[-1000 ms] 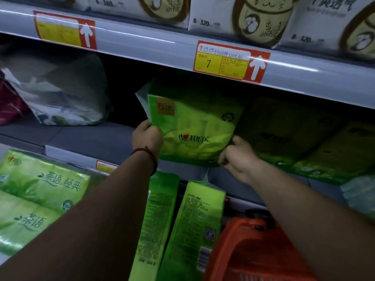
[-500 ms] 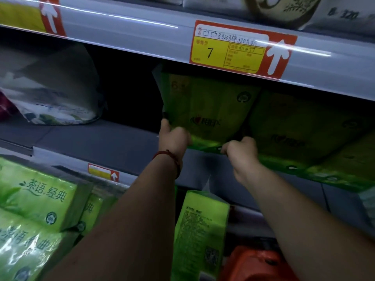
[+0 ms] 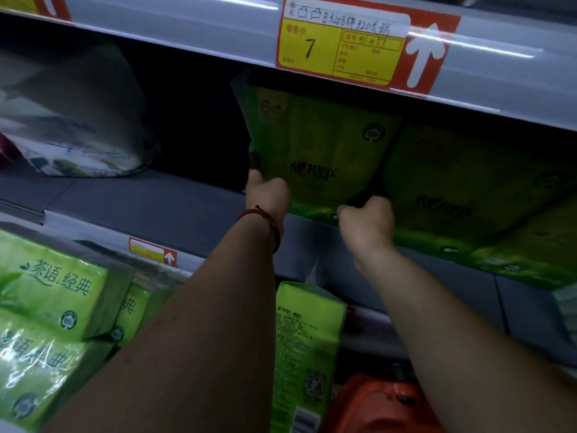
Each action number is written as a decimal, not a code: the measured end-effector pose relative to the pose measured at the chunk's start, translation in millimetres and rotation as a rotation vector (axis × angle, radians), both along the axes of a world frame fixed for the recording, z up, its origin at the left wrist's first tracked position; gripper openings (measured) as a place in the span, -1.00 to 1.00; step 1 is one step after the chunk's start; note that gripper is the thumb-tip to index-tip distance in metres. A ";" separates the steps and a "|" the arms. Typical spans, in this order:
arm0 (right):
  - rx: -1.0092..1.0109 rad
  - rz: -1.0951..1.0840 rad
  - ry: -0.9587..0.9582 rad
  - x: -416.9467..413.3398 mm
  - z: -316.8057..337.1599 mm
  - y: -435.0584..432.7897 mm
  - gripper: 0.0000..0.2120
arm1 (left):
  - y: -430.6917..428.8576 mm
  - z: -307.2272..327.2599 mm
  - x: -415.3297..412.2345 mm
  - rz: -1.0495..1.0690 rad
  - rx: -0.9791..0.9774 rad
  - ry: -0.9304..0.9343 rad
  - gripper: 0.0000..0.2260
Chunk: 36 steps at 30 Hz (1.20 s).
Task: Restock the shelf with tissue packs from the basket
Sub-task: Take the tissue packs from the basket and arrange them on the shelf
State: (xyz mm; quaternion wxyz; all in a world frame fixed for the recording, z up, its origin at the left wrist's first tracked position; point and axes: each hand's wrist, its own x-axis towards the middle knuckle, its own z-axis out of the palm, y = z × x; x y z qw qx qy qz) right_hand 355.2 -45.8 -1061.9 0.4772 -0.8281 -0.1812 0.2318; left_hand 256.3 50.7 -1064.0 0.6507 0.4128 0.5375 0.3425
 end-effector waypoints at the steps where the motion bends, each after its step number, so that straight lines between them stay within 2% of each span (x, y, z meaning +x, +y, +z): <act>1: -0.002 0.007 -0.011 -0.3 1.0 -0.7 -0.90 | 1.8 -0.7 1.1 -0.002 -0.002 0.006 -0.39; 7: 0.002 0.011 -0.057 -0.1 6.0 -4.1 -0.88 | 4.3 2.7 -0.9 0.015 -0.010 0.059 -0.35; 14: -0.064 0.047 -0.102 12.5 7.8 -16.8 -0.79 | 3.5 8.6 3.2 -0.002 -0.022 0.016 -0.40; 18: -0.061 0.243 0.068 10.1 8.6 -28.4 -0.82 | 2.8 16.9 -4.3 -0.119 -0.030 0.083 -0.47; 20: -0.069 0.381 0.059 6.8 20.3 -35.4 -0.84 | -1.1 25.8 -11.6 -0.217 -0.013 0.145 -0.49; 23: -0.051 0.483 -0.043 -2.5 49.2 -49.6 -0.82 | -15.6 50.2 -22.4 -0.332 0.095 0.228 -0.50; 27: 0.001 0.572 -0.153 -32.2 86.4 -94.4 -0.90 | -50.5 105.6 -48.6 -0.468 0.410 0.369 -0.61; 29: 0.041 0.617 -0.178 -51.7 100.7 -125.3 -0.91 | -72.5 130.1 -66.4 -0.487 0.499 0.386 -0.62; 33: 0.043 0.612 -0.252 -85.3 112.6 -185.9 -0.72 | -143.8 152.7 -106.4 -0.488 0.579 0.430 -0.64; 36: 0.020 0.615 -0.340 -107.1 116.5 -230.8 -0.61 | -207.8 144.5 -138.8 -0.589 0.527 0.538 -0.60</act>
